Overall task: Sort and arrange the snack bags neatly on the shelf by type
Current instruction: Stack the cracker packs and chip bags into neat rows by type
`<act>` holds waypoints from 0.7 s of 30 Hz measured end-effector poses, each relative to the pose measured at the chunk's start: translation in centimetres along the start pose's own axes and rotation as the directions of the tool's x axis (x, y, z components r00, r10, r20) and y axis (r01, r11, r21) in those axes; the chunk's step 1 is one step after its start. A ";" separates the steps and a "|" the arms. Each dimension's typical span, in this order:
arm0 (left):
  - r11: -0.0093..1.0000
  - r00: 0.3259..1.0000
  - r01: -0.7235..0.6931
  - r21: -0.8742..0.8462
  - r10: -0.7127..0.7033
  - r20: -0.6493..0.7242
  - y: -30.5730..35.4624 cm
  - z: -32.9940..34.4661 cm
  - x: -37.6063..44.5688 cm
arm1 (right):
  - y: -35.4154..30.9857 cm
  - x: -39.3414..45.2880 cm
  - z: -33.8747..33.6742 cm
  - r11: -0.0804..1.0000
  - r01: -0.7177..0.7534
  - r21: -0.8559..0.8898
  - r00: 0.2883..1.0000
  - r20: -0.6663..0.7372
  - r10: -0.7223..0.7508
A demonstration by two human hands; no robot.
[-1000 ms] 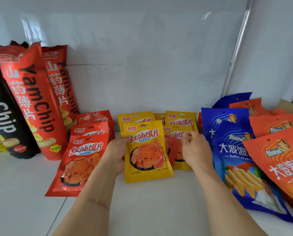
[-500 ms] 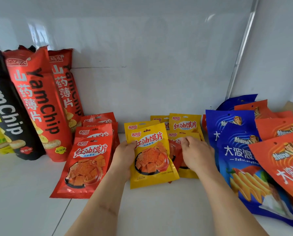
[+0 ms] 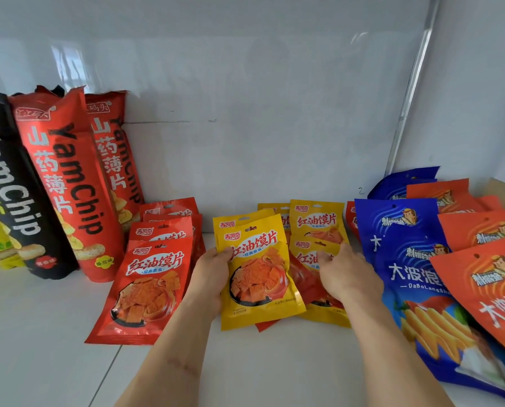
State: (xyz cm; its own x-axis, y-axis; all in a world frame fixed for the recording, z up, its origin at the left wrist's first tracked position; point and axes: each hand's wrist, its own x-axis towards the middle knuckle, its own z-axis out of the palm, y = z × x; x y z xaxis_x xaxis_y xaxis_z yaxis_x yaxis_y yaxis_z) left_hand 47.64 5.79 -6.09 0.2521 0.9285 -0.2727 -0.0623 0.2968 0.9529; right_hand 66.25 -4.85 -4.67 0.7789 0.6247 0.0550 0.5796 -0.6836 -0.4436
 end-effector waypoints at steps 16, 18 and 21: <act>0.996 0.998 -0.065 0.066 0.066 -0.002 -0.4 0.6 0.0 | 1.0 0.6 -1.1 0.845 0.012 0.534 0.998 -0.054 0.020; 0.995 0.998 -0.066 0.072 0.066 -0.004 -0.4 0.6 0.0 | 1.2 0.7 -1.4 0.795 0.038 0.606 0.999 -0.045 -0.013; 0.997 0.998 -0.058 0.057 0.058 0.008 -0.3 0.6 0.1 | 1.2 1.1 -1.4 0.745 0.086 0.661 0.995 -0.092 -0.033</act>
State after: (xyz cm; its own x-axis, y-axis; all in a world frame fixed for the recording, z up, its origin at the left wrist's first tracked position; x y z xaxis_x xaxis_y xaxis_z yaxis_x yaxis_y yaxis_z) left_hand 48.23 5.71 -6.34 0.2561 0.9422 -0.2163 -0.0217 0.2293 0.9731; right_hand 68.12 -5.55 -3.90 0.7779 0.6098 0.1518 0.3406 -0.2062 -0.9173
